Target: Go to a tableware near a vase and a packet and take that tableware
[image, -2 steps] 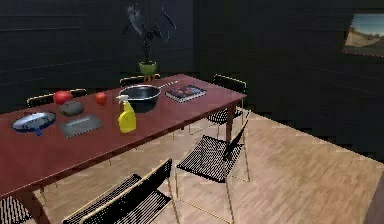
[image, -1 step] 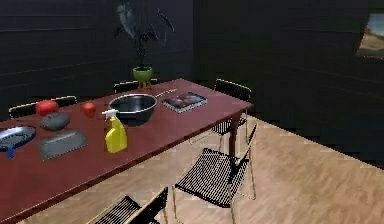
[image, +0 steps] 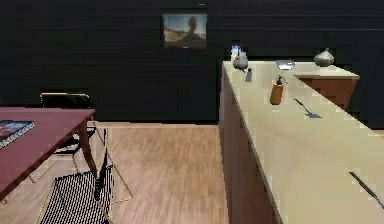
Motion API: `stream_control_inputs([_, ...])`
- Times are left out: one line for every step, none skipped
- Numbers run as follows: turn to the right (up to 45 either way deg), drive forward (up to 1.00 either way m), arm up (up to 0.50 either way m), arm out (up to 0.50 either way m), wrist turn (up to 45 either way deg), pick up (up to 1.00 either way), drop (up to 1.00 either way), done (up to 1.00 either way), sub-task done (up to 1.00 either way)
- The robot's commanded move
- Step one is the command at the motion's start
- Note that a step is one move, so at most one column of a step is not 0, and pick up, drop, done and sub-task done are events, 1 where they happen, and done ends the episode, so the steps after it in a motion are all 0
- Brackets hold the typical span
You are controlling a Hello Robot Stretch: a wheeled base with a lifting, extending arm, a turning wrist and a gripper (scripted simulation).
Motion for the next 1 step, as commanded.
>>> stream_control_inputs([3.0,0.00,0.00,0.00,0.0,0.00,0.00,0.00,0.00])
